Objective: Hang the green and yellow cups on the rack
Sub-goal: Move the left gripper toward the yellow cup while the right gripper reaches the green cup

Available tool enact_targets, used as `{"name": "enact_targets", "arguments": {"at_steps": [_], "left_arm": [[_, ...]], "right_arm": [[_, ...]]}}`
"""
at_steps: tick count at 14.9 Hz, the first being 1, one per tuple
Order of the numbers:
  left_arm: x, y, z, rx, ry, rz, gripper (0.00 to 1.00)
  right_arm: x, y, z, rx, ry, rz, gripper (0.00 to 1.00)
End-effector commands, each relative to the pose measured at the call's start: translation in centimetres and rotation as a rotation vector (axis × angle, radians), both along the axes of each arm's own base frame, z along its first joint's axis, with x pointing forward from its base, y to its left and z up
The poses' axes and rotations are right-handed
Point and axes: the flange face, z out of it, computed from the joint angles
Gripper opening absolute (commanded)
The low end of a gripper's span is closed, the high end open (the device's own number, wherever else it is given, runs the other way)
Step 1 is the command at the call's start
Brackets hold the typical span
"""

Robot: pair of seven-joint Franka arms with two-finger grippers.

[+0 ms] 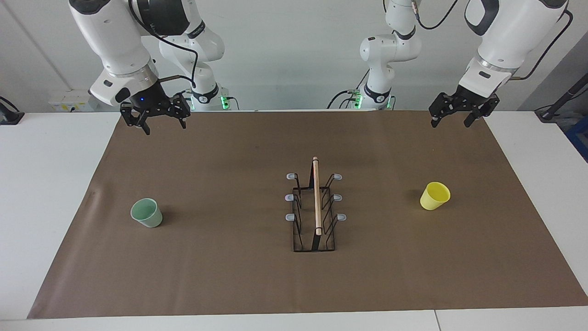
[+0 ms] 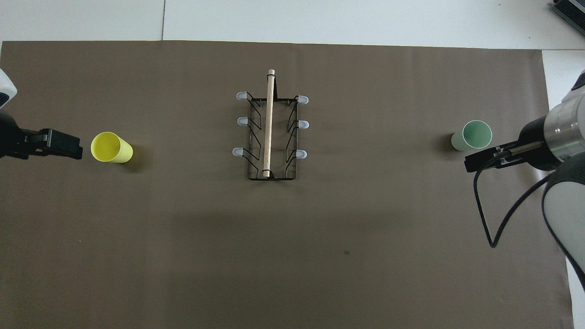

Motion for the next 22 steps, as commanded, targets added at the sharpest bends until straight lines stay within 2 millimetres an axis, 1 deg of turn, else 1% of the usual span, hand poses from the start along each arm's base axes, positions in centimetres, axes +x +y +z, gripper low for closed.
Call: {"name": "enact_targets", "arguments": {"at_steps": [1, 3, 8, 10, 12, 13, 14, 16, 17, 18, 19, 20, 21, 22], "left_arm": [[-0.7, -0.2, 0.3, 0.006, -0.012, 0.007, 1.00], [-0.7, -0.2, 0.2, 0.006, -0.012, 0.004, 1.00], [-0.3, -0.2, -0.1, 0.004, -0.036, 0.010, 1.00], [0.4, 0.8, -0.9, 0.001, -0.030, 0.036, 1.00], [1.6, 1.3, -2.3, -0.008, -0.015, 0.075, 1.00], [2.5, 1.6, -3.2, -0.019, -0.002, 0.157, 1.00], [4.0, 1.7, -4.1, -0.034, 0.003, 0.242, 1.00], [6.8, 2.6, -5.6, -0.069, 0.023, 0.369, 1.00], [7.6, 3.0, -6.8, -0.092, 0.039, 0.446, 1.00], [8.5, 4.1, -8.2, -0.141, 0.062, 0.564, 1.00], [9.2, 5.0, -8.9, -0.189, 0.051, 0.654, 1.00], [9.6, 6.2, -9.7, -0.219, 0.029, 0.722, 1.00], [9.7, 7.2, -10.9, -0.237, 0.027, 0.794, 1.00], [9.8, 7.2, -11.6, -0.278, 0.020, 0.868, 1.00]], "right_arm": [[0.2, -0.1, 0.3, -0.007, -0.015, -0.006, 1.00], [0.2, -0.1, 0.3, -0.007, -0.015, -0.006, 1.00], [0.3, -0.8, 0.0, -0.008, -0.014, 0.008, 1.00], [0.4, -2.0, -0.1, -0.006, -0.012, -0.002, 1.00], [0.3, -2.3, -0.3, -0.006, -0.008, -0.003, 1.00], [0.3, -3.1, -0.4, -0.006, -0.005, 0.004, 1.00], [0.3, -4.5, -0.5, -0.001, -0.003, 0.019, 1.00], [0.0, -5.0, -0.7, 0.001, 0.001, 0.094, 1.00], [0.0, -5.3, -0.3, 0.000, -0.009, 0.107, 1.00], [0.0, -5.6, -0.2, -0.002, -0.010, 0.109, 1.00], [0.0, -6.4, -0.3, -0.001, -0.007, 0.098, 1.00], [-0.1, -6.7, -0.5, -0.002, -0.004, 0.108, 1.00], [0.0, -6.6, -0.6, -0.023, -0.011, 0.161, 1.00], [-0.1, -6.8, -0.8, -0.075, -0.011, 0.265, 1.00]]}}
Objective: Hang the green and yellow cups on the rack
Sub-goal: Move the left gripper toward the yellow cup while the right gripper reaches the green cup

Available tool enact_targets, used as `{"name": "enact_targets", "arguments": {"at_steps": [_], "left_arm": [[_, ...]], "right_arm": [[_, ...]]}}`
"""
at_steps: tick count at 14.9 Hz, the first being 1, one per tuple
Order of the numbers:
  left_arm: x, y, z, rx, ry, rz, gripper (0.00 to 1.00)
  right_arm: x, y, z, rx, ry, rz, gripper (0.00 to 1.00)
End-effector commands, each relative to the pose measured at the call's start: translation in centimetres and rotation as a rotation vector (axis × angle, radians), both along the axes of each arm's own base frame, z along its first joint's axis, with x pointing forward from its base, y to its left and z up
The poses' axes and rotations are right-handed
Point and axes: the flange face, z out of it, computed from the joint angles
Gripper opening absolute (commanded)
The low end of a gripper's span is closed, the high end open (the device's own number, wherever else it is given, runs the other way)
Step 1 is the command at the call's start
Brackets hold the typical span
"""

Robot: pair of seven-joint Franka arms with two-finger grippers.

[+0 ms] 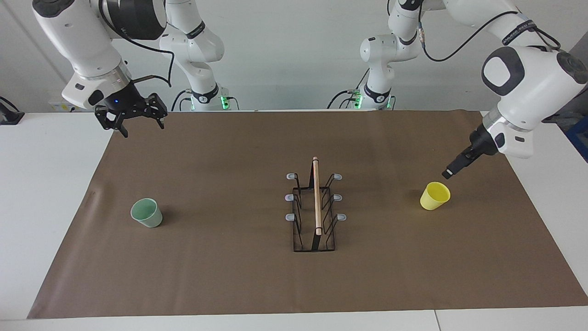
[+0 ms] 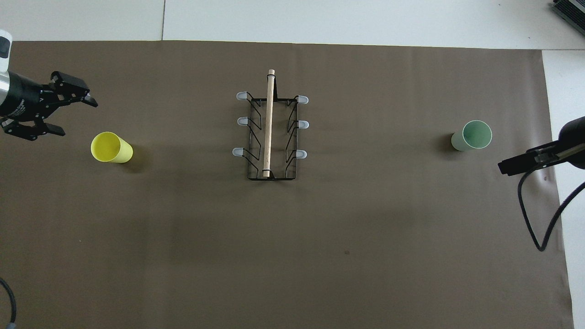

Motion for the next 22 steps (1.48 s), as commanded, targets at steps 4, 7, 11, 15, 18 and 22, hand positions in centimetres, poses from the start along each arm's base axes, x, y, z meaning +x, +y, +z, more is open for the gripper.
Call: {"name": "enact_targets", "arguments": {"at_steps": [4, 7, 11, 15, 18, 22], "left_arm": [[-0.6, 4.9, -3.1, -0.175, 0.019, 0.399, 1.00], [-1.1, 6.6, -4.3, -0.339, 0.067, 0.641, 1.00], [-2.8, 11.7, -6.5, -0.492, 0.062, 0.895, 1.00], [-5.9, 18.4, -12.1, -0.629, 0.219, 1.183, 1.00], [-8.9, 21.4, -16.6, -0.739, 0.323, 1.311, 1.00], [-11.5, 20.7, -20.2, -0.923, 0.356, 1.293, 1.00]], "right_arm": [[0.0, -1.1, -1.4, -0.164, -0.029, 0.606, 1.00], [0.1, -1.4, -2.5, -0.229, -0.014, 0.760, 1.00], [1.6, 2.9, -4.3, -0.448, 0.049, 1.104, 1.00], [2.7, 7.9, -8.9, -0.640, 0.188, 1.337, 1.00], [3.4, 9.7, -12.0, -0.705, 0.275, 1.437, 1.00], [3.6, 11.6, -18.6, -0.823, 0.405, 1.593, 1.00]]}}
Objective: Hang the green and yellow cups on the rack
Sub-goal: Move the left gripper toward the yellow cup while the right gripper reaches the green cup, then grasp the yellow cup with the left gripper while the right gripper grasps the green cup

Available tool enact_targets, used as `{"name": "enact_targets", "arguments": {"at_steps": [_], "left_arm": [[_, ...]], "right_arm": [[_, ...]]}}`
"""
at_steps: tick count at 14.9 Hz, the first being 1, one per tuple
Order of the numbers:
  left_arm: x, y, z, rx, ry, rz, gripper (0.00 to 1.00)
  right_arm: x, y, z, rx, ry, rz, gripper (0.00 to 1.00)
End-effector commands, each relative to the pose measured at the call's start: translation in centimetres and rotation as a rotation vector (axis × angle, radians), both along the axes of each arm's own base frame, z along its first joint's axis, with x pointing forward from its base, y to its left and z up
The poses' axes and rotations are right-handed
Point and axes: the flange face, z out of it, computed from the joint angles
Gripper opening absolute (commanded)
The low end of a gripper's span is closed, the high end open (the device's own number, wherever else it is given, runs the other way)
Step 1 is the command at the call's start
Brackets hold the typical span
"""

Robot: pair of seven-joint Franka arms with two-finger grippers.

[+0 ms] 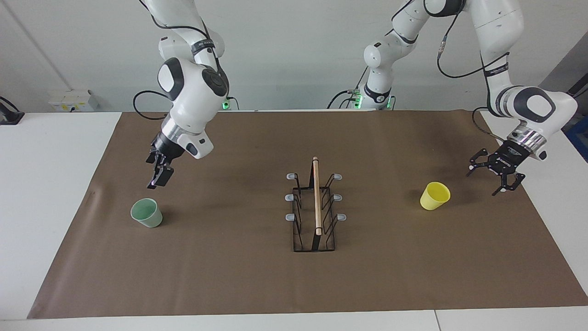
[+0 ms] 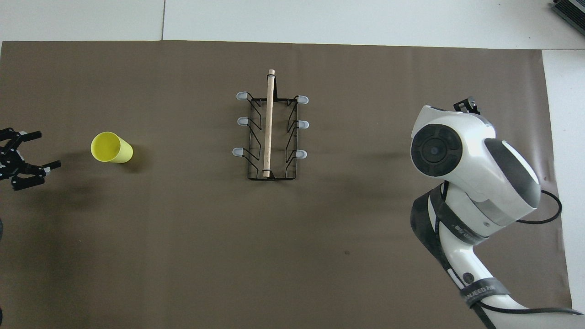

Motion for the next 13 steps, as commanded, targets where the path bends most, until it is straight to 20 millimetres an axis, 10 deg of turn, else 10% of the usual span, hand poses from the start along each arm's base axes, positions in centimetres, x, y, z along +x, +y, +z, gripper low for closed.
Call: {"name": "enact_targets", "arguments": {"at_steps": [1, 13], "left_arm": [[-2.7, -1.1, -2.7, -0.090, -0.081, 0.015, 1.00], [-5.2, -5.5, -9.3, -0.191, -0.255, 0.083, 1.00]], "right_arm": [[0.0, 1.1, -4.1, -0.106, 0.045, 0.119, 1.00], [-2.0, 2.5, -20.5, -0.177, -0.146, 0.034, 1.00]]}}
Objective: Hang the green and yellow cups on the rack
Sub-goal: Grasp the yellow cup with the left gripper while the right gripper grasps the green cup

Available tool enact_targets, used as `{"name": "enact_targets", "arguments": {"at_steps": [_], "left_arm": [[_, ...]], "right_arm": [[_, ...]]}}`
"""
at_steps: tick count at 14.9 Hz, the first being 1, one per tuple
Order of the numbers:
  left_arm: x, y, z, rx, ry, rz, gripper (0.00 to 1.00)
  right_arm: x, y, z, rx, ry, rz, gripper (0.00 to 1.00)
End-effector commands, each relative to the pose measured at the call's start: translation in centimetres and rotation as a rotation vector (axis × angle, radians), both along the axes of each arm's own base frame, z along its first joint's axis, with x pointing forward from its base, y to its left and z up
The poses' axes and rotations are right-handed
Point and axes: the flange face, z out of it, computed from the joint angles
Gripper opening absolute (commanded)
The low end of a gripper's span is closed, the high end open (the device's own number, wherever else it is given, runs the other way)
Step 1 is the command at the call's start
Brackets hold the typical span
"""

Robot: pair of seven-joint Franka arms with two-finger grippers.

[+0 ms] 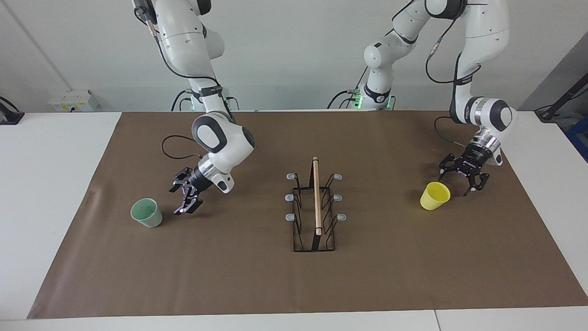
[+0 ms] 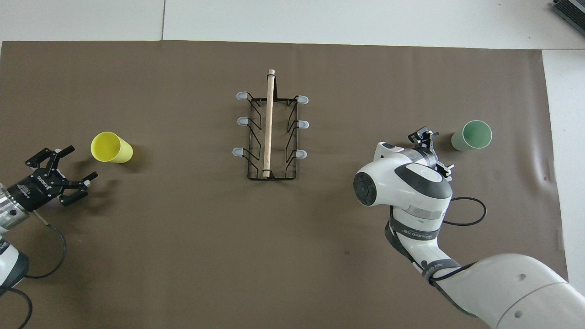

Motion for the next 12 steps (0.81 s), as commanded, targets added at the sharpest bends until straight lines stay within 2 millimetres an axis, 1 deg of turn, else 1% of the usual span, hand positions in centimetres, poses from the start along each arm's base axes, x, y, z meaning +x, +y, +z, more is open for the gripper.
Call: {"name": "enact_targets", "arguments": {"at_steps": [1, 3, 4, 6, 7, 9, 10, 12], "left_arm": [[0.1, -1.7, -0.7, -0.018, -0.025, -0.009, 1.00], [0.5, -3.0, -1.1, -0.033, -0.022, -0.009, 1.00], [0.7, -3.5, -1.1, -0.041, -0.023, -0.004, 1.00], [0.7, -4.2, -1.5, -0.062, -0.020, 0.012, 1.00], [0.7, -4.4, -1.7, -0.065, -0.018, 0.016, 1.00], [0.9, -4.9, -2.0, -0.065, -0.011, 0.030, 1.00], [1.0, -4.9, -2.1, -0.066, -0.009, 0.037, 1.00], [1.1, -5.4, -2.5, -0.071, -0.005, 0.042, 1.00]], "right_arm": [[0.0, -0.4, -2.0, -0.011, -0.071, 0.008, 1.00], [0.2, -1.2, -2.2, -0.027, -0.084, 0.022, 1.00], [0.3, -1.7, -2.2, -0.031, -0.085, 0.018, 1.00], [0.6, -2.1, -2.2, -0.040, -0.095, 0.052, 1.00], [0.7, -2.7, -2.3, -0.045, -0.095, 0.051, 1.00], [0.9, -3.2, -2.2, -0.064, -0.100, 0.073, 1.00], [1.2, -4.2, -2.2, -0.077, -0.105, 0.076, 1.00], [1.5, -5.3, -2.3, -0.071, -0.129, 0.084, 1.00]]}}
